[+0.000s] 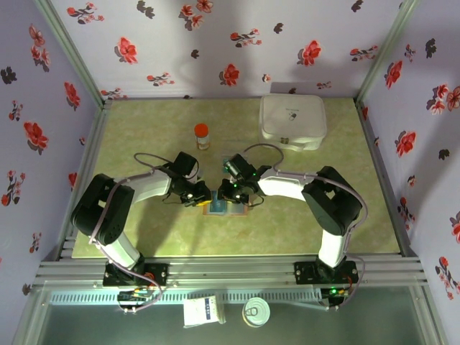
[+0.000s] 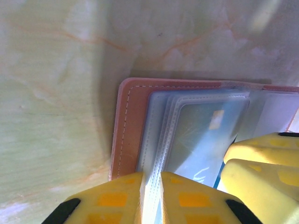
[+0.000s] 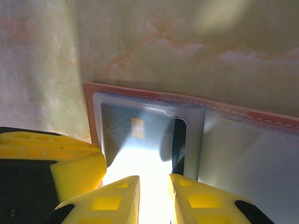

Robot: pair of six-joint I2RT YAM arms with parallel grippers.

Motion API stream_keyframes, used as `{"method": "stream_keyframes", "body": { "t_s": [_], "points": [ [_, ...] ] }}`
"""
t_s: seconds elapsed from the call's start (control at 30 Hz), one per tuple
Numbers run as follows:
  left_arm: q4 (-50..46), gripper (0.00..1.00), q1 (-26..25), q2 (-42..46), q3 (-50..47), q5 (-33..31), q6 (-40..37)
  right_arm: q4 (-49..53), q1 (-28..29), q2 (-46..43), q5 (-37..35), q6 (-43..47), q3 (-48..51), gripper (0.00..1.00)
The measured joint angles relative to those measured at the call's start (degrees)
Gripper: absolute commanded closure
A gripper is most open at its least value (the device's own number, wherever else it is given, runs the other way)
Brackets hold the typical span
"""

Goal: Take the credit cards out of the card holder

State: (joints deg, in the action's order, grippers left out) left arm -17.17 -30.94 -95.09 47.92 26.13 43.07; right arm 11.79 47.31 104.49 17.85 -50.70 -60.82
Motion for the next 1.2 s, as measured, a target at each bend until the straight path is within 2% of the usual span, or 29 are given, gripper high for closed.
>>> {"method": "stream_keyframes", "body": {
  "t_s": [0.63, 0.9, 1.2],
  "points": [
    [-0.2, 0.84, 0.1, 0.1, 0.0, 0.0, 0.0, 3.2, 0.1, -1.1, -2.9, 0.7, 0.0, 0.77],
    [-4.5, 0.84, 0.6, 2.1, 1.5, -0.7, -0.5, 3.6, 0.1, -3.3, -3.1, 0.7, 0.0, 0.77],
    [-5.0, 0.90, -1.3, 2.8, 3.9, -0.7, -0.4, 3.5, 0.1, -4.3, -4.1, 0.7, 0.6, 0.77]
  ]
}}
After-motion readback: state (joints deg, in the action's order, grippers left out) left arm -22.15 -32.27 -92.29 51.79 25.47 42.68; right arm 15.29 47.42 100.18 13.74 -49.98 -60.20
